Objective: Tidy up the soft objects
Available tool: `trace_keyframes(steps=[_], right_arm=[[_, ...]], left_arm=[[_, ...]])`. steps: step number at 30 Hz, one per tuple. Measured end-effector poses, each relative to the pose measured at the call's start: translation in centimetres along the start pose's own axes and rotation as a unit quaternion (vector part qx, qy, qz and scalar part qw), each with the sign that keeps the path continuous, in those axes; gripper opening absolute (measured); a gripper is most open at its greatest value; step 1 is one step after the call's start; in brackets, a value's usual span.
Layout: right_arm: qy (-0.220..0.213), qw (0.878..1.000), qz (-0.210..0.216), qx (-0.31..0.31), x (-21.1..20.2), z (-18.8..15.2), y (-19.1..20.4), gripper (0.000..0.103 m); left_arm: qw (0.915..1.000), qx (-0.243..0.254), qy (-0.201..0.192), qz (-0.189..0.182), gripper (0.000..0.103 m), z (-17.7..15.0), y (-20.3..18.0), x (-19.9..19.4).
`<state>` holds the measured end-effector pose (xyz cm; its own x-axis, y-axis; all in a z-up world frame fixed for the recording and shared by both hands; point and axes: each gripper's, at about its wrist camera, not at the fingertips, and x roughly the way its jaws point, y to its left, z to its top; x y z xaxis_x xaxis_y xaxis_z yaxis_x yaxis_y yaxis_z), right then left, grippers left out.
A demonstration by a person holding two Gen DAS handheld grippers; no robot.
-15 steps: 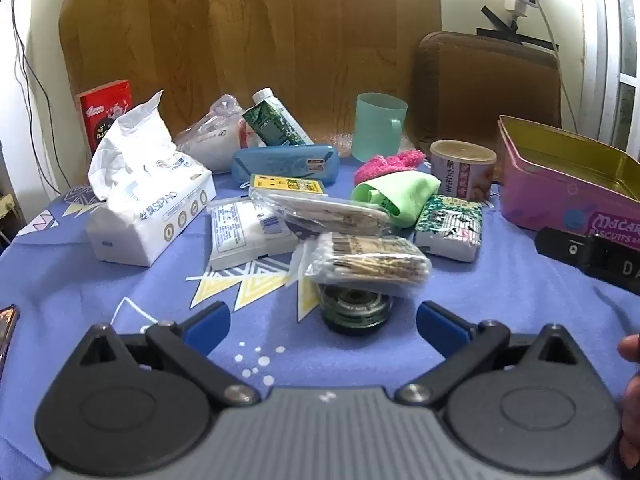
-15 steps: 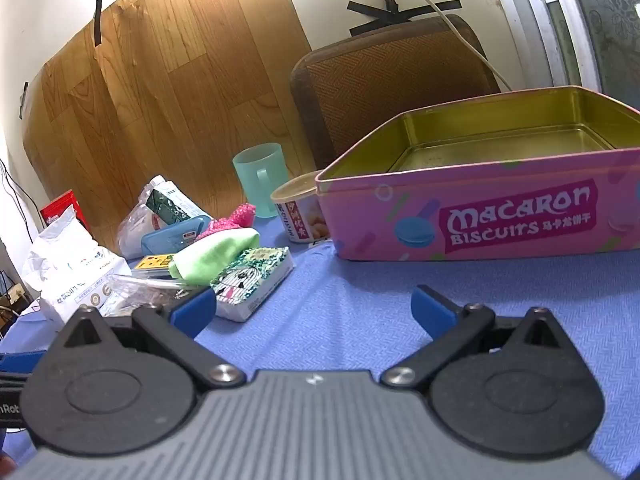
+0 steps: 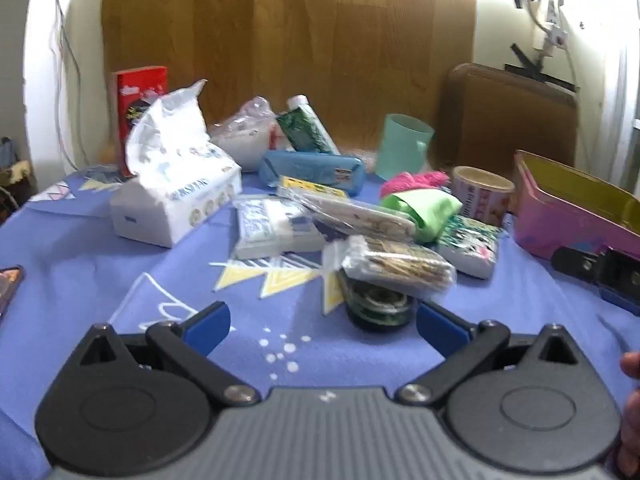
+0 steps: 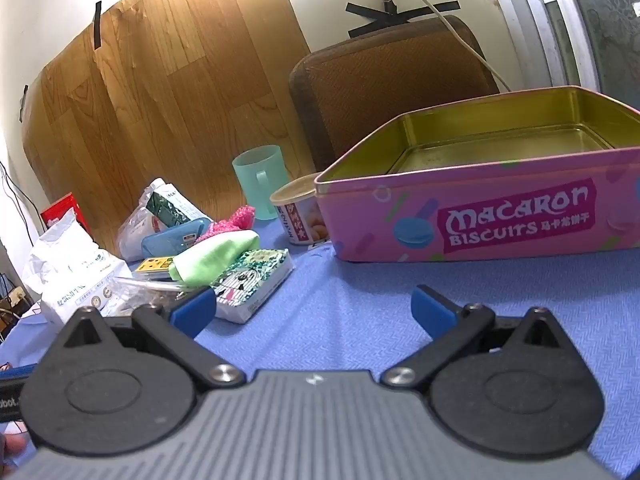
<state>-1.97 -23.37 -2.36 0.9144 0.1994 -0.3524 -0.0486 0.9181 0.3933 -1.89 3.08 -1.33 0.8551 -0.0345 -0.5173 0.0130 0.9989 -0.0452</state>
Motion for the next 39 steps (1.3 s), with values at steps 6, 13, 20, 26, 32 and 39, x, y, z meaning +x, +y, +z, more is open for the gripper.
trace_keyframes(steps=[6,13,20,26,32,39], right_arm=[[0.000,1.000,0.001,0.002,-0.2,0.1,0.0,0.103],[-0.013,0.999,0.005,-0.034,-1.6,-0.8,1.1,0.103],[-0.018,0.997,-0.004,-0.076,-1.5,-1.1,2.2,0.103],[-0.017,0.998,-0.005,-0.066,-1.4,-1.2,2.0,0.103],[-0.016,0.998,-0.002,-0.063,-1.4,-1.3,1.9,0.103],[-0.015,0.998,0.000,-0.060,-1.4,-1.2,1.8,0.103]], left_arm=[[0.9992,-0.025,0.020,-0.023,0.102,-0.2,0.3,-0.2],[1.0000,-0.001,0.003,0.003,0.103,-0.4,-0.3,-1.6],[0.9999,0.013,0.003,-0.004,0.103,-1.2,-1.1,-3.1],[0.9993,0.035,-0.001,-0.014,0.103,-2.0,-2.0,-4.5],[0.9992,0.027,-0.030,-0.007,0.103,-1.9,-1.7,-5.5],[0.9982,0.042,-0.018,-0.038,0.103,-1.8,-2.1,-5.3]])
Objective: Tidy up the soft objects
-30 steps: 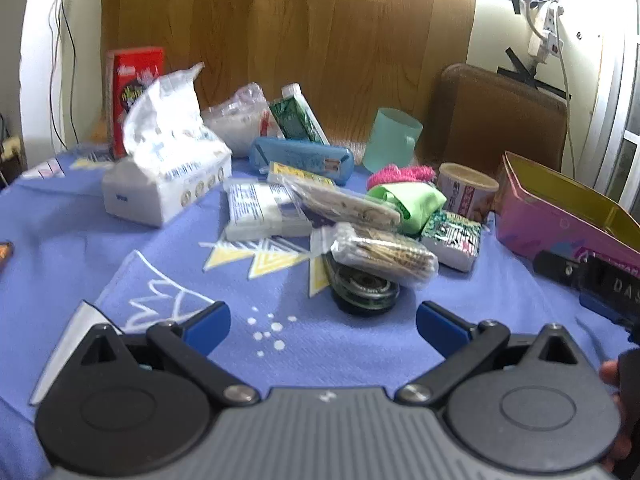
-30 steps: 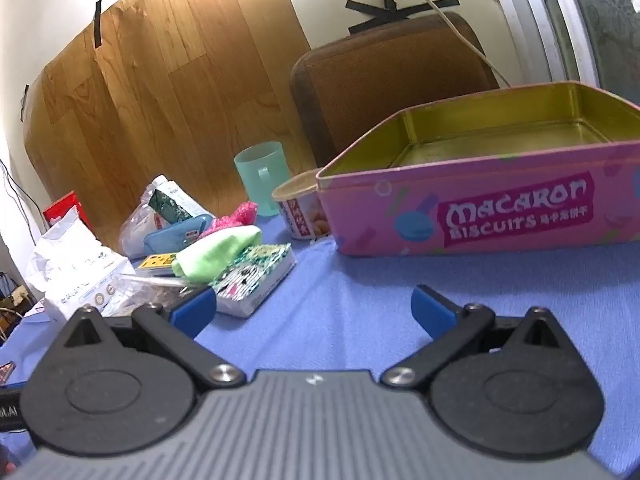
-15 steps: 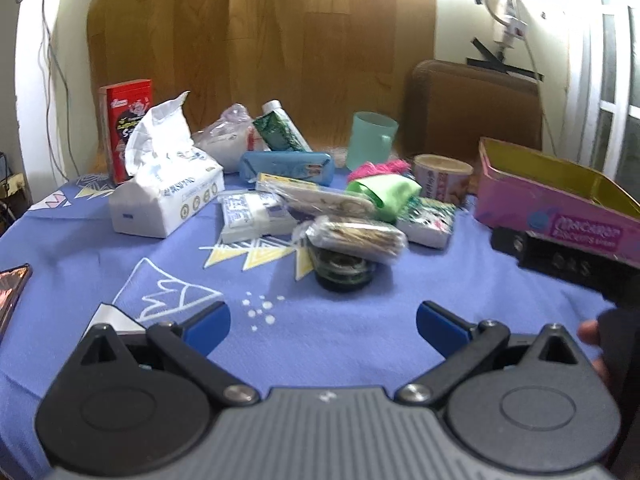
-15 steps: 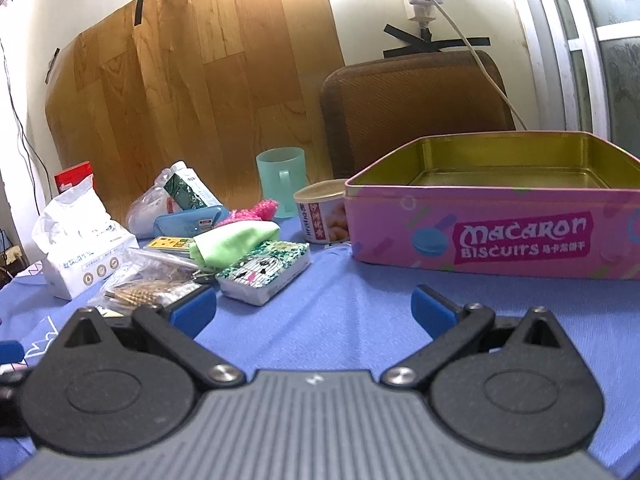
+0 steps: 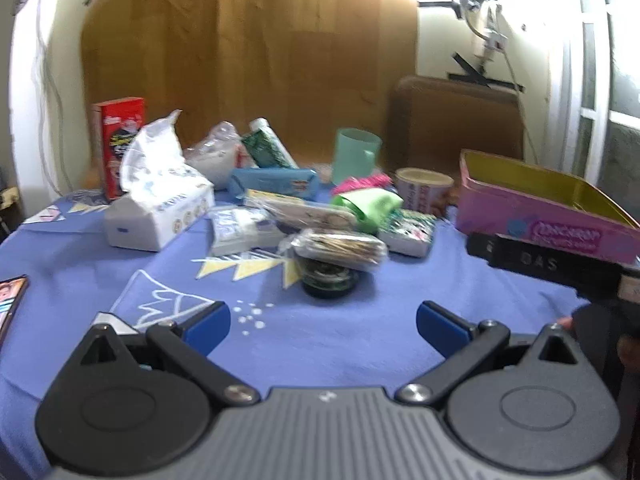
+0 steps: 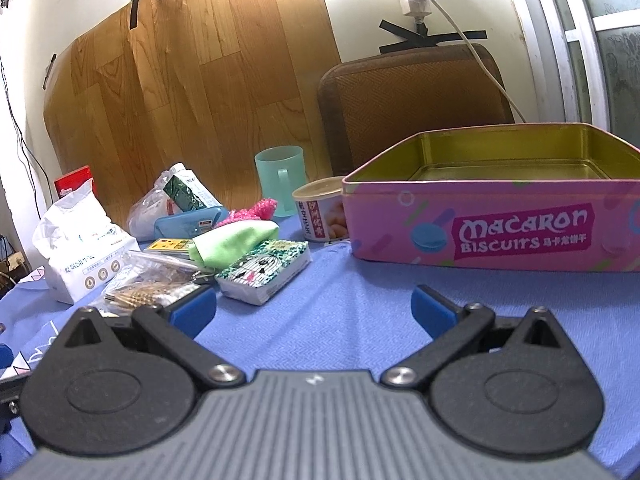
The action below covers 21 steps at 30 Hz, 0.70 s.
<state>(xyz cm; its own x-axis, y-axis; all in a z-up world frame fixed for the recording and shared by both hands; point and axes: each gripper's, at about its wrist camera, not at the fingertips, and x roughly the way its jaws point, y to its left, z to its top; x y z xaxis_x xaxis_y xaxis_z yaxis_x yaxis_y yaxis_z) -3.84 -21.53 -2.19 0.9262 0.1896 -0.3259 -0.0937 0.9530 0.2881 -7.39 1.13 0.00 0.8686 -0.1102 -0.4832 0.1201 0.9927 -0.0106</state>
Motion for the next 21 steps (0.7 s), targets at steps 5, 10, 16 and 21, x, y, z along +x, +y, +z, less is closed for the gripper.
trace_keyframes(steps=[5,10,16,21], right_arm=[[0.001,1.000,0.001,0.000,0.0,0.0,0.0,0.103],[0.003,1.000,0.002,-0.001,0.1,-0.1,0.1,0.103],[0.003,1.000,0.001,-0.003,0.1,-0.1,0.2,0.103],[0.005,1.000,0.003,-0.006,0.1,-0.1,0.2,0.103]], left_arm=[[0.9996,0.016,-0.001,-0.023,0.103,-0.3,-0.8,-0.2],[0.9996,0.008,-0.006,-0.026,0.103,-0.2,-0.2,-0.3],[0.9999,0.008,0.001,-0.010,0.103,-0.1,0.4,0.2],[0.9998,0.002,0.003,-0.019,0.103,-0.1,0.6,0.3]])
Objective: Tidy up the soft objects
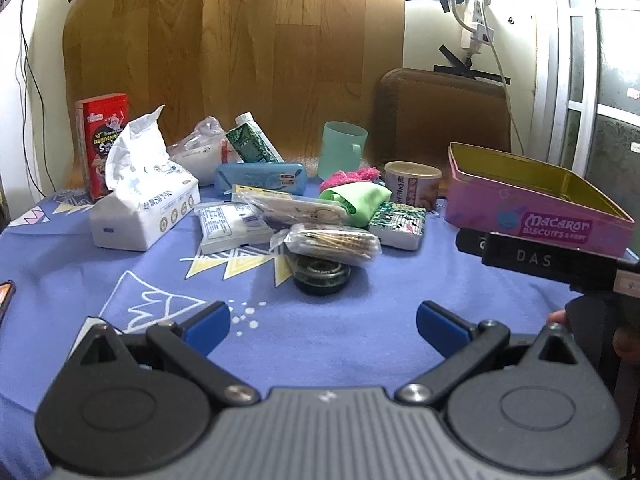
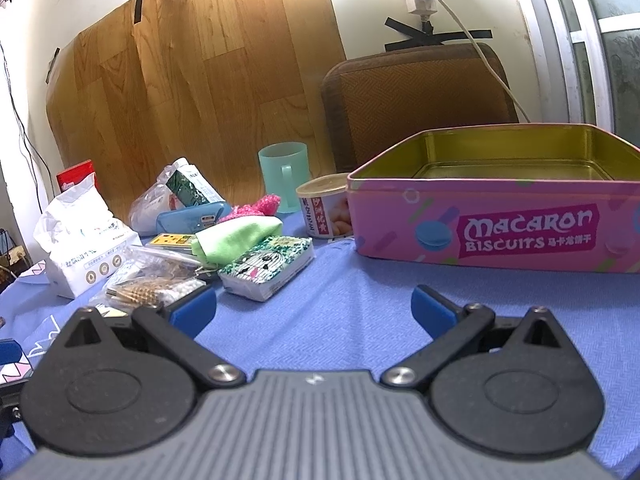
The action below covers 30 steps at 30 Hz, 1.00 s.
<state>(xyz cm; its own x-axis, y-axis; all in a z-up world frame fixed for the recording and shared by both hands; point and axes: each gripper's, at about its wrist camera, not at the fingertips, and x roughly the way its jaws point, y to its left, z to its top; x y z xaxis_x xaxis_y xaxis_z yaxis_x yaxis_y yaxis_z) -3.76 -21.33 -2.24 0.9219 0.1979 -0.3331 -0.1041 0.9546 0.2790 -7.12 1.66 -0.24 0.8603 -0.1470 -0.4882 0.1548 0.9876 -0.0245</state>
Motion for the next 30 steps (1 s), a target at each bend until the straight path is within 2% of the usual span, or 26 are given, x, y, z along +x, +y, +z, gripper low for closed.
trace_keyframes(steps=[5,10,18,23,30], right_arm=[[-0.002,1.000,0.002,-0.005,0.0,0.0,0.2,0.103],[0.000,1.000,0.003,-0.007,0.1,0.0,0.2,0.103],[0.001,1.000,0.005,-0.009,0.2,-0.1,0.3,0.103],[-0.002,1.000,0.009,-0.016,0.1,-0.1,0.5,0.103],[-0.008,0.999,0.013,-0.033,0.0,-0.2,1.0,0.103]], left_arm=[[0.9993,-0.021,-0.010,-0.030,0.103,0.0,0.5,-0.2],[0.9995,-0.023,-0.005,-0.019,0.103,0.1,0.5,0.0],[0.9982,-0.009,-0.034,0.049,0.103,0.5,0.8,-0.1],[0.9942,0.001,-0.042,0.099,0.103,1.0,1.9,0.1],[0.9948,-0.052,-0.007,0.088,0.103,0.9,5.4,1.3]])
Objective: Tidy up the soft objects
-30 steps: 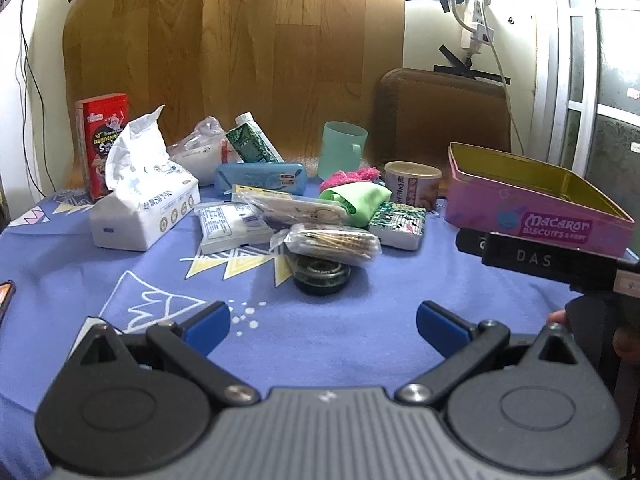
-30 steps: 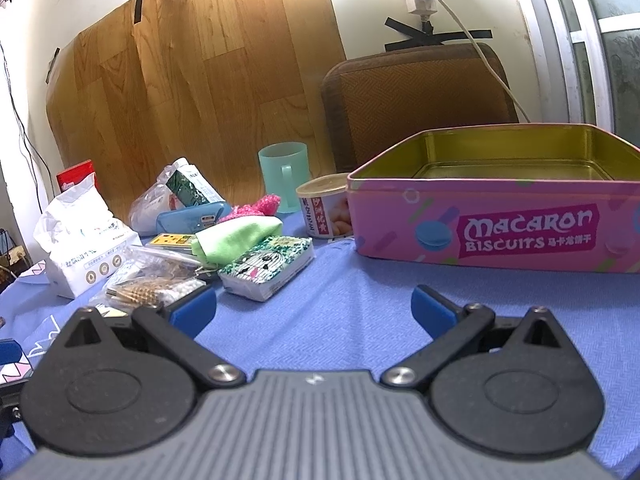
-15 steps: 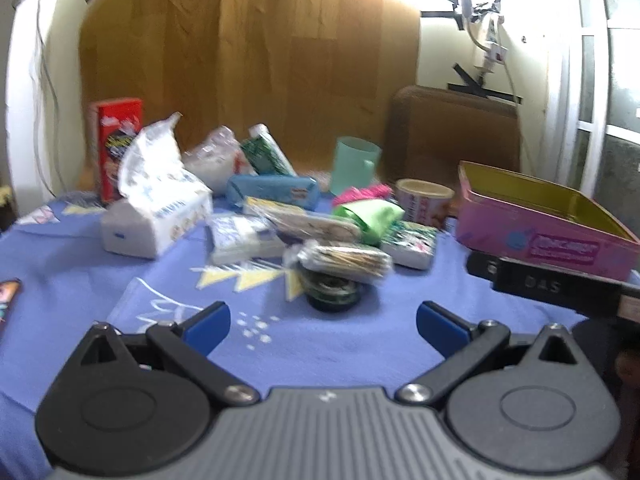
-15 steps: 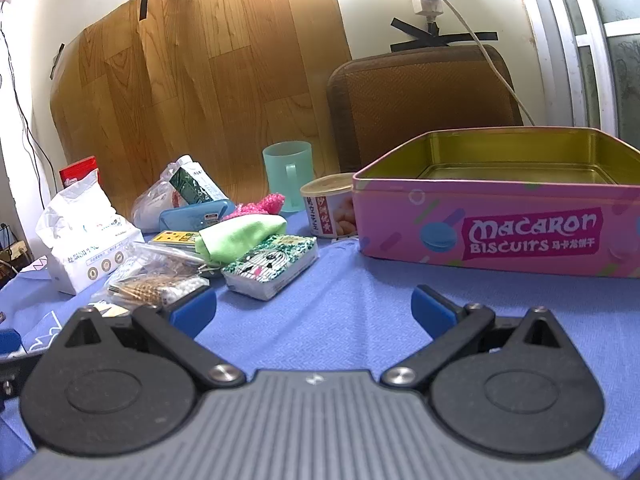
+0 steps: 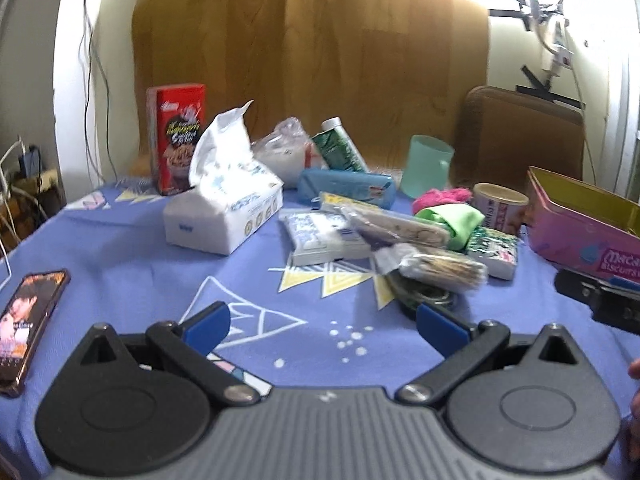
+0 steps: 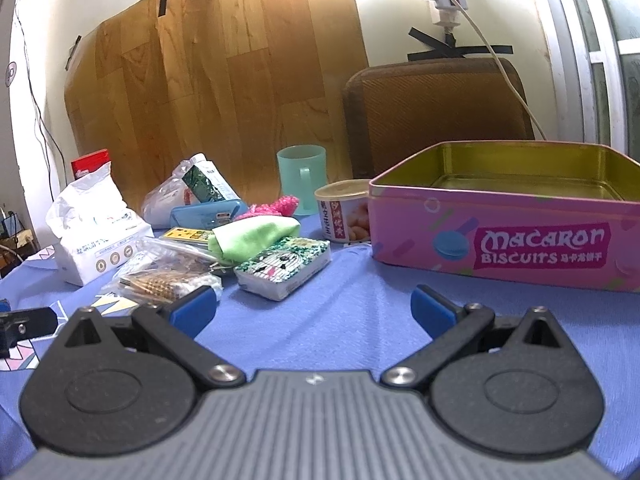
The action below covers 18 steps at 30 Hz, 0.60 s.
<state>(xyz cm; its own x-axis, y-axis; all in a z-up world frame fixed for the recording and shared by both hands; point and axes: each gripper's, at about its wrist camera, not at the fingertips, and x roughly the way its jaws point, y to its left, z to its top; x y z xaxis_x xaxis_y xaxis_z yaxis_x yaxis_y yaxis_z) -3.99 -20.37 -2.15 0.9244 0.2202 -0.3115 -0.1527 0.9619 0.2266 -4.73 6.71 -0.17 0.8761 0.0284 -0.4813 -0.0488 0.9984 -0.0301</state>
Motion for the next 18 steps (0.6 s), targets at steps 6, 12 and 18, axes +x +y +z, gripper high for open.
trace_keyframes(steps=[6,12,18], right_arm=[[0.002,1.000,-0.006,-0.018,0.1,-0.1,0.6,0.091],[0.021,0.999,-0.020,-0.031,1.2,0.6,1.3,0.070],[-0.094,0.991,-0.023,-0.093,0.4,2.2,3.3,0.070]], left_arm=[[1.0000,-0.001,-0.003,0.008,0.103,1.1,1.5,2.0],[0.9993,0.012,-0.032,0.014,0.103,3.2,2.0,4.3],[0.9991,0.000,-0.039,0.018,0.103,3.8,2.2,7.0]])
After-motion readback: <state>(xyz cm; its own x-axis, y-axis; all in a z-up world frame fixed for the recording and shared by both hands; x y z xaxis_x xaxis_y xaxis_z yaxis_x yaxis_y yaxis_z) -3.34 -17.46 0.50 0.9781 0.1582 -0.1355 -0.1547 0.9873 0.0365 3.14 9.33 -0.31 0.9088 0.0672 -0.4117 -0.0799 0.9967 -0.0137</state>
